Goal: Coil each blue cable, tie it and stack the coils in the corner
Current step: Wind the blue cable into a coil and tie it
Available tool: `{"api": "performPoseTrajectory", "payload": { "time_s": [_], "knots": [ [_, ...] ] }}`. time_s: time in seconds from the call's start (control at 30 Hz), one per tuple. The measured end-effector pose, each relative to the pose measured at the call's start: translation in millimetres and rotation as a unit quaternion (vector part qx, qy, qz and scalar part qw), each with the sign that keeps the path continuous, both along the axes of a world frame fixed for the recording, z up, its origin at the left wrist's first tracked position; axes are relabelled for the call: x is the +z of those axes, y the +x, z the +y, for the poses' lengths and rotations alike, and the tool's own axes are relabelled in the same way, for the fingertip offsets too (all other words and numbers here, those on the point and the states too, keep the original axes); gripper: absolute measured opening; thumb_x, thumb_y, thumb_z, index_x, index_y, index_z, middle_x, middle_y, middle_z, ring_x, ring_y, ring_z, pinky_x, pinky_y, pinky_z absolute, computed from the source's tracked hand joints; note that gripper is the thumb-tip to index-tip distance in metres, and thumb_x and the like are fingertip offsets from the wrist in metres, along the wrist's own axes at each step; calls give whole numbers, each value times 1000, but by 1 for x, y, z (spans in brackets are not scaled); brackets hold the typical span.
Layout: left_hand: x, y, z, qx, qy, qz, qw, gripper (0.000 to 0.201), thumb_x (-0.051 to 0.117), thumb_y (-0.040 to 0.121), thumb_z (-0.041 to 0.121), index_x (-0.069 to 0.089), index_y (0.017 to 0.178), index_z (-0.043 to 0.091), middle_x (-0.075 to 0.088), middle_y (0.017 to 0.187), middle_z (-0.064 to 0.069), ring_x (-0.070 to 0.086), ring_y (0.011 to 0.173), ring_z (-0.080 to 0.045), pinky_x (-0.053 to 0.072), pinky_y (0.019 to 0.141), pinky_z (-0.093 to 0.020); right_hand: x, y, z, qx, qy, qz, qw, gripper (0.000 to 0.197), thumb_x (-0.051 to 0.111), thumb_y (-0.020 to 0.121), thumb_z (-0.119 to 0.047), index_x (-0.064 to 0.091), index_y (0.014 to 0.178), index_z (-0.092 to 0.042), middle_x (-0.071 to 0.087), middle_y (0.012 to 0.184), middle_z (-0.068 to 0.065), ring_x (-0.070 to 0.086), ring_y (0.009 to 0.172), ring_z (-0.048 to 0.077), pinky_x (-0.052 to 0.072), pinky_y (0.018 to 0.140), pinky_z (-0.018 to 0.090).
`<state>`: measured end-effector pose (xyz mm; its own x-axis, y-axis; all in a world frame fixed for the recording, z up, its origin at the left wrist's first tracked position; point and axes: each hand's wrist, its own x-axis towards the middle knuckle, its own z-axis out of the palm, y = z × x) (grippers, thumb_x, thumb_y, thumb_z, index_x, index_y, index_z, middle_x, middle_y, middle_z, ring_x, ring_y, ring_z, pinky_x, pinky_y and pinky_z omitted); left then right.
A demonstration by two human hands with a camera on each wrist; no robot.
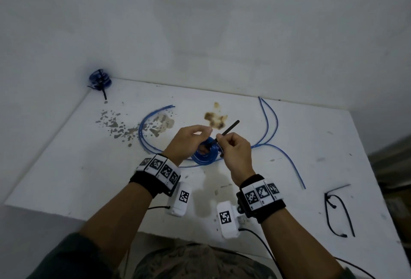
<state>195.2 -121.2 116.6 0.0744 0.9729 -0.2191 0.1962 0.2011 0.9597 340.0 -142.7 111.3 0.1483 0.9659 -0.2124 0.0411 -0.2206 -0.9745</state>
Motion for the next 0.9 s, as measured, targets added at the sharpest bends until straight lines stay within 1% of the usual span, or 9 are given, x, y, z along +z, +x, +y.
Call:
{"api": "performPoseTrajectory", "payload": {
  "time_s": [0.13,0.27,0.37,0.47,0.57,0.63,0.7,0.8,0.9],
  "knots": [
    [2,-7,1,-20,30,86,996,46,59,97,37,69,66,4,61,51,-4,55,47,-11,45,54,-21,-3,-9,2,20,34,-14,999,32,66,94,-19,55,65,-9,53,62,8,44,59,16,41,59,33],
    [-12,-11,-3,19,174,205,963,60,53,97,46,62,58,2,53,45,-13,50,44,-24,43,52,-37,-3,-18,3,25,72,-32,997,29,62,96,-20,53,71,-8,60,71,17,53,65,19,50,63,39],
    [-22,-15,-3,56,224,217,948,57,55,96,41,54,51,7,51,42,-2,50,43,-19,41,50,-30,-6,-28,1,24,66,-28,997,27,58,98,-19,52,75,-7,60,75,16,54,66,17,50,65,37],
    [-21,-14,-3,105,212,164,958,39,55,99,34,67,68,14,61,54,10,58,48,-11,46,51,-22,-9,-35,-2,14,56,-11,998,26,56,100,-19,52,79,-3,58,73,11,51,62,11,46,60,26],
    [-18,-18,-1,134,123,33,983,40,46,103,38,70,88,10,72,70,-5,58,46,-19,49,47,-27,-10,-36,-1,-13,55,0,998,25,56,100,-18,52,78,-8,60,73,12,52,60,7,46,59,23],
    [-19,-19,2,168,66,11,984,54,43,102,47,68,79,6,67,64,-9,56,46,-18,48,49,-27,-12,-34,2,-47,58,0,997,25,56,100,-20,53,77,-11,62,78,19,54,65,14,50,63,36],
    [-26,-17,4,182,38,63,981,69,38,98,59,56,58,6,55,53,-11,50,46,-21,44,52,-31,-13,-32,5,-79,65,-6,995,24,56,100,-22,53,78,-14,62,78,15,54,67,17,50,63,38],
    [-28,-13,3,179,52,128,974,69,35,101,54,44,52,7,46,47,-13,43,43,-23,37,49,-35,-12,-33,8,-89,79,-11,993,24,56,100,-21,52,77,-17,58,73,4,49,65,13,45,62,29],
    [-23,-13,6,200,89,149,964,62,42,103,43,35,50,10,40,47,-10,36,46,-22,30,51,-34,-14,-36,11,-97,61,-1,993,24,56,100,-22,53,77,-18,61,77,5,53,69,15,48,66,32]
  ]
}}
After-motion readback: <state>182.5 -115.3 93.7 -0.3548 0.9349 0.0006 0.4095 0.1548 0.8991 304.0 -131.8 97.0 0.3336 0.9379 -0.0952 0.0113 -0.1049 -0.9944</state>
